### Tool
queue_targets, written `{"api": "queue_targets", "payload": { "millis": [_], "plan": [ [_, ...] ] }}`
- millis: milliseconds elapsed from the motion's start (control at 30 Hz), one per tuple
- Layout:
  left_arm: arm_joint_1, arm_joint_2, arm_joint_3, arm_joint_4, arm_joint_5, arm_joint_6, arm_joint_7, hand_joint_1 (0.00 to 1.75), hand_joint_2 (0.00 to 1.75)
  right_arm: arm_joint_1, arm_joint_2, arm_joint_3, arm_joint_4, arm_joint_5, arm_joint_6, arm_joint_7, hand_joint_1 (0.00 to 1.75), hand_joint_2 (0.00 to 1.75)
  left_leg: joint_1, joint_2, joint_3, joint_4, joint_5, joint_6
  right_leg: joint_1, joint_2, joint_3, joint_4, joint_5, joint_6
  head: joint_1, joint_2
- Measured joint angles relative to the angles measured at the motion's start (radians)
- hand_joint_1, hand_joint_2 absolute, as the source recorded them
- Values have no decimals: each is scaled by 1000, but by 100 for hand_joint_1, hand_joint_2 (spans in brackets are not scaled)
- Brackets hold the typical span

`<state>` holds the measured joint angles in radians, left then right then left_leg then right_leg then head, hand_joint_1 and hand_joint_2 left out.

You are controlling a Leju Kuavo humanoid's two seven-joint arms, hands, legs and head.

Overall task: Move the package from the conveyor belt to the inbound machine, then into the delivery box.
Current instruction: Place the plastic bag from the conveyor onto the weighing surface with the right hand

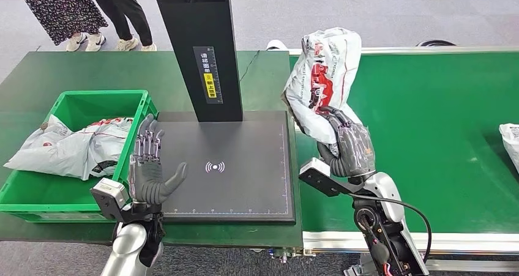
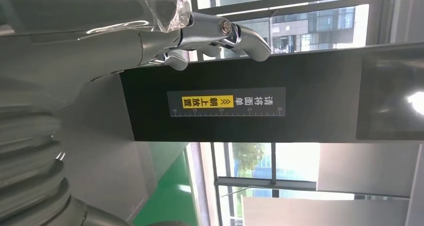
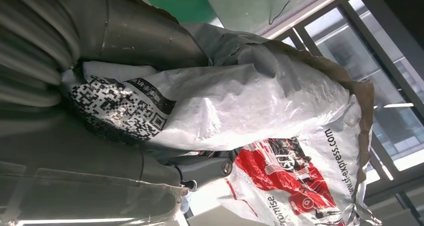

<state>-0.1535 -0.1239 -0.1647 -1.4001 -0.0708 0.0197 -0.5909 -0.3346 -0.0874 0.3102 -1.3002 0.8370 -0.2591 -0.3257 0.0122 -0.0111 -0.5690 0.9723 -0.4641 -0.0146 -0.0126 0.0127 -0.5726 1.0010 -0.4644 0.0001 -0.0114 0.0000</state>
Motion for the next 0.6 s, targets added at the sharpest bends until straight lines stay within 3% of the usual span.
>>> {"api": "queue_targets", "payload": {
  "millis": [100,200,267,333,600],
  "plan": [
    [-18,1,-1,12,23,-5,2,0,175,-68,19,60,63,69,153,-114,175,175,0,4,-2,-1,0,0,1,3,-1,1,2,-1,1,0],
    [-65,-1,-14,47,44,-8,5,0,175,-186,57,280,215,92,356,-219,175,175,2,4,1,0,2,-1,2,4,-2,1,3,-2,0,0],
    [-82,-1,-21,65,52,-8,5,0,175,-231,76,428,300,47,348,-221,175,175,3,-1,0,0,4,-2,3,-1,-2,1,3,-2,0,0],
    [-86,0,-24,74,56,-7,5,0,175,-266,80,517,348,10,311,-214,175,175,3,-4,-2,0,5,-2,3,-4,-2,1,3,-2,0,0],
    [-96,4,-27,95,57,-6,5,0,175,-337,74,674,437,-16,298,-208,175,175,2,-2,-2,2,4,-1,2,-3,-2,0,3,-1,1,0]
  ]
}}
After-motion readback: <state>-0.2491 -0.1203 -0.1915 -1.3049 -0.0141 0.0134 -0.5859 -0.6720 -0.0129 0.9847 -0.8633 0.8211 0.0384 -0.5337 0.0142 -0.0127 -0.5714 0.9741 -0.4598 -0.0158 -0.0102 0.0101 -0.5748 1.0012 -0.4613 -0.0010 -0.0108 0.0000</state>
